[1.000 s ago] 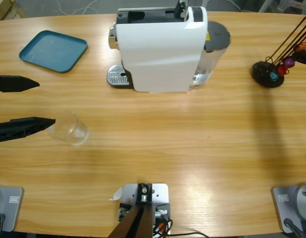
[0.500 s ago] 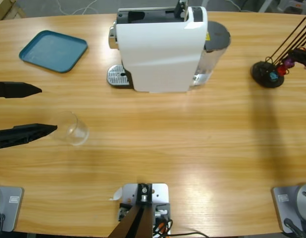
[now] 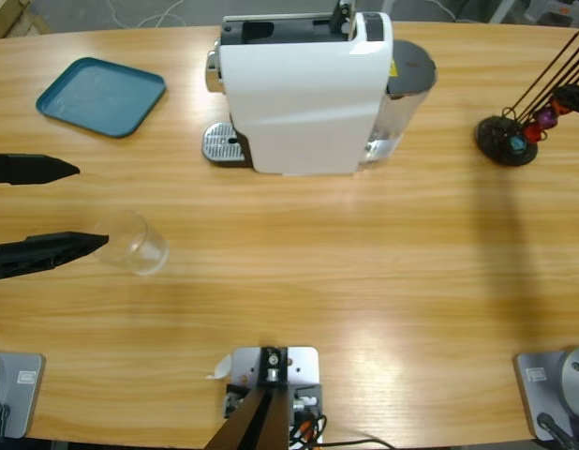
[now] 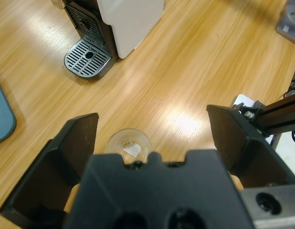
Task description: Pour coffee
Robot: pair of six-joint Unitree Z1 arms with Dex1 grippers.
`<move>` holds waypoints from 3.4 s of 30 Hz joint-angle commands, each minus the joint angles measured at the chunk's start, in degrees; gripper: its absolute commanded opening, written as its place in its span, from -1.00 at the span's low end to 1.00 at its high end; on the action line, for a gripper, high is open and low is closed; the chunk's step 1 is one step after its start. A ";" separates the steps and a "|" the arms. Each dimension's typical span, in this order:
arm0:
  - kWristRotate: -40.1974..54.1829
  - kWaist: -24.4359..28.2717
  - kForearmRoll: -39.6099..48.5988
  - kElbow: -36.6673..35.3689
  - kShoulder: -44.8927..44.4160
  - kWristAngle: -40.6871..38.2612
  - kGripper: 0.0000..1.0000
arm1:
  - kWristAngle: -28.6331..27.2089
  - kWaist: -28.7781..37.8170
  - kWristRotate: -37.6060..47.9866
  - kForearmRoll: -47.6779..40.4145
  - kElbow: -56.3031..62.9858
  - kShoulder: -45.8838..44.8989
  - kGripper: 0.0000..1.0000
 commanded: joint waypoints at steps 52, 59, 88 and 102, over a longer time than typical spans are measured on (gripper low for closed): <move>-1.51 -0.73 -1.83 3.44 -0.65 -0.78 0.95 | -1.88 1.33 -0.36 15.79 -10.00 -7.04 -0.74; -1.77 -0.79 -2.59 3.58 -0.07 -0.86 0.95 | -2.51 1.41 -1.12 21.98 -13.04 -11.89 -0.74; -1.19 -1.12 -1.71 4.60 0.74 1.42 0.95 | 10.53 51.13 -14.07 39.33 -48.22 9.15 -0.73; -1.42 -1.12 -1.36 5.51 -0.44 1.35 0.95 | 18.41 46.17 -14.79 31.91 -53.75 23.74 -0.73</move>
